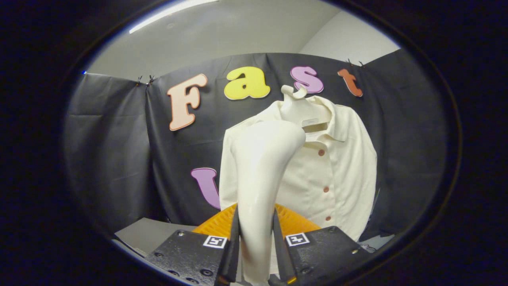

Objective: Iron the clothes twice with a garment steamer, once on the left side and once on the right side.

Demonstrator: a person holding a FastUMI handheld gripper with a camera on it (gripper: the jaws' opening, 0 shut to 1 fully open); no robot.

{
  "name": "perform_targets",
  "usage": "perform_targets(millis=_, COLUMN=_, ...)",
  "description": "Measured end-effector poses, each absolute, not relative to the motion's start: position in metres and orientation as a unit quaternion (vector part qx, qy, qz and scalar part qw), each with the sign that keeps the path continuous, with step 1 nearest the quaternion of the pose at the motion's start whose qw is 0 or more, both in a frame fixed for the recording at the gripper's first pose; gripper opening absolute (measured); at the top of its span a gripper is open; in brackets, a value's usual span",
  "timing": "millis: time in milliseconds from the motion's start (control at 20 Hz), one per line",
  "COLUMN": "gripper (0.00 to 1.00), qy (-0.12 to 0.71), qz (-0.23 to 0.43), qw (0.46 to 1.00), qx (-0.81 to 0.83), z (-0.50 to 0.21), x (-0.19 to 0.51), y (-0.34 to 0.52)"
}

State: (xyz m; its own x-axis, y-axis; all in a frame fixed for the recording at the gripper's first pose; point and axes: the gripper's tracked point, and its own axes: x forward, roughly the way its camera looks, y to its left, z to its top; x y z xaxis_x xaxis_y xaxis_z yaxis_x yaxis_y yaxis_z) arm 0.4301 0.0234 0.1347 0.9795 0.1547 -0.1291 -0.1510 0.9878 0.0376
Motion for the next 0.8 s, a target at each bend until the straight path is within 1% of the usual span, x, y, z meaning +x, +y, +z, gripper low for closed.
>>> perform_targets(millis=100, gripper=0.40, qy=0.066, qz=0.077, qw=0.995, qx=0.024, z=0.126, x=0.443, y=0.021)
perform_targets(millis=300, gripper=0.40, qy=0.079, qz=0.057, qw=0.994, qx=0.048, z=0.106, x=0.462, y=0.006)
perform_targets(millis=600, gripper=0.40, qy=0.105, qz=0.080, qw=0.990, qx=0.043, z=0.082, x=0.460, y=0.013)
perform_targets(millis=800, gripper=0.40, qy=0.121, qz=0.080, qw=0.989, qx=0.027, z=0.062, x=0.454, y=0.016)
